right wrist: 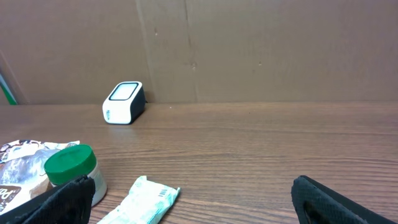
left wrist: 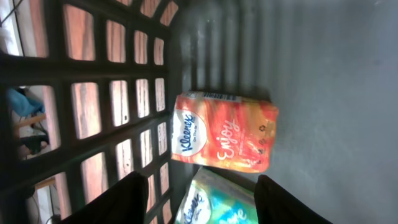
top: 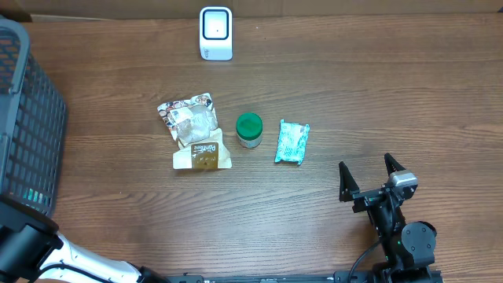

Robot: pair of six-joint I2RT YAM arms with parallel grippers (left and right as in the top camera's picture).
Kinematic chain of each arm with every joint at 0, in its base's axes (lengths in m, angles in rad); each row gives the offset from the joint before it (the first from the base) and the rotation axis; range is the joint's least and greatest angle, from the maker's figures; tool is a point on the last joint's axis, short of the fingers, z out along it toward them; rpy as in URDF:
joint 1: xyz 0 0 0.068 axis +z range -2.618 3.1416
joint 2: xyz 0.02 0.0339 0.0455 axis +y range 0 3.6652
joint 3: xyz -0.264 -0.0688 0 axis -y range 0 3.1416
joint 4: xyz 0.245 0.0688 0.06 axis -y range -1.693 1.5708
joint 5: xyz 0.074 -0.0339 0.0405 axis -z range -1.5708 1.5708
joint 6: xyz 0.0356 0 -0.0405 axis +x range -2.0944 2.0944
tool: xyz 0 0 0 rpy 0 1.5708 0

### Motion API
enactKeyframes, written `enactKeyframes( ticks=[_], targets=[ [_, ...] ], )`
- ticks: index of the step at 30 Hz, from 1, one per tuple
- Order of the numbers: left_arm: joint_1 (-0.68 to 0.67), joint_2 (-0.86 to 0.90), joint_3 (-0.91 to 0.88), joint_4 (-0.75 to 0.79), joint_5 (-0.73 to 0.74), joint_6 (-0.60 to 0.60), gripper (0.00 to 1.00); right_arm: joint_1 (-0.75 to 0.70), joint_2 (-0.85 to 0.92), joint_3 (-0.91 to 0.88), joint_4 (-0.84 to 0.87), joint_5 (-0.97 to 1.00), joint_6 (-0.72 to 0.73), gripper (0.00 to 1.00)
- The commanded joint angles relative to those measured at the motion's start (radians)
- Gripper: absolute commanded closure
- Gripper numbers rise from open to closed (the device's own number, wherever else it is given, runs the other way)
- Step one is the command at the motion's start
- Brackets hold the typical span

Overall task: Scan the item barcode
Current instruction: 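Move the left gripper back over the basket, then reach into the basket and grasp the orange snack packet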

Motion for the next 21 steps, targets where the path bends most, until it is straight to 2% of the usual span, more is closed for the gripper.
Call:
enactKeyframes(
  ticks=[1, 7, 12, 18, 21],
  targets=[
    [0.002, 0.004, -0.069, 0.055, -0.018, -0.003, 0.43, -0.003, -0.009, -0.01, 0.003, 0.006, 0.004, 0.0],
    [0.002, 0.004, -0.168, 0.193, -0.018, 0.04, 0.43, -0.003, -0.009, -0.01, 0.003, 0.006, 0.004, 0.0],
    [0.002, 0.004, -0.214, 0.299, -0.016, 0.054, 0.39, -0.003, -0.009, -0.01, 0.003, 0.006, 0.004, 0.0],
    [-0.003, 0.004, -0.217, 0.358, 0.088, 0.133, 0.38, -0.003, -0.009, -0.01, 0.003, 0.006, 0.004, 0.0],
    [-0.008, 0.004, -0.217, 0.37, 0.088, 0.139, 0.38, -0.003, -0.009, -0.01, 0.003, 0.006, 0.004, 0.0]
  ],
)
